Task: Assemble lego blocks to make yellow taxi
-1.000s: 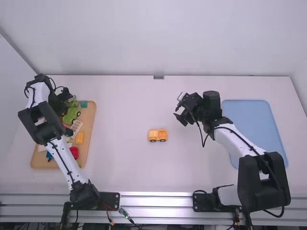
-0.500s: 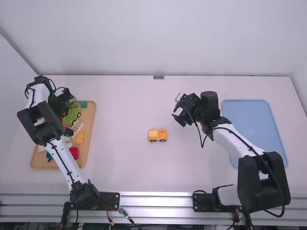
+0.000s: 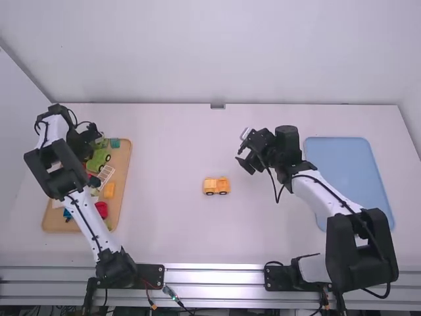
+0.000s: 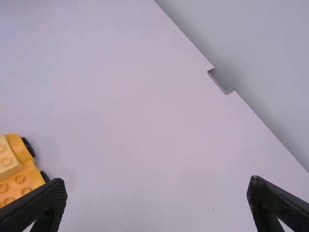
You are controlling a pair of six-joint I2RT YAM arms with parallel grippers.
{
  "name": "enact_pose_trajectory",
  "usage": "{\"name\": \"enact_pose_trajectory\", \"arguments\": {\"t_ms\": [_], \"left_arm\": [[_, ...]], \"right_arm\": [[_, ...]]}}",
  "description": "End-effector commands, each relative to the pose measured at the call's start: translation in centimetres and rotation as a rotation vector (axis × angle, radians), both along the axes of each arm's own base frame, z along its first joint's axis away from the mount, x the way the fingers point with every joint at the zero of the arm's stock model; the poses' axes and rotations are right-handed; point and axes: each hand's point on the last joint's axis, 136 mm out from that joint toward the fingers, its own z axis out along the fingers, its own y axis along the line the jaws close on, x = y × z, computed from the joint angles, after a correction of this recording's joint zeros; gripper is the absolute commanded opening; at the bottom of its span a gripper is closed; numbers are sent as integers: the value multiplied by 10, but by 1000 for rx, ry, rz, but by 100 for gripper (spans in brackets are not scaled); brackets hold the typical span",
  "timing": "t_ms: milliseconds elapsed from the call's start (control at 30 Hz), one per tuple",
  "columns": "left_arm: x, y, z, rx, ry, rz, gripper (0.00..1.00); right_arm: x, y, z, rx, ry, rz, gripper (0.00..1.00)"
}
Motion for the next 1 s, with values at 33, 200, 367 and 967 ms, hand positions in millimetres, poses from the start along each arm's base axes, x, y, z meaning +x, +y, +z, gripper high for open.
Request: {"name": "enact_pose_trajectory", "arguments": {"t_ms": [33, 200, 367, 967], "left_arm": [[-13, -3, -9, -4, 57, -37, 45], [-12, -3, -9, -15, 43, -34, 38], [-8, -8, -10, -44, 21, -36, 33], [7, -10, -8, -67, -58, 94, 22]], "right_arm": [[5, 2, 16, 16, -31, 0, 99], [5, 2, 16, 16, -31, 0, 99], [4, 7, 16, 16, -34, 14, 99], [3, 12, 19, 19, -45, 24, 99]]}}
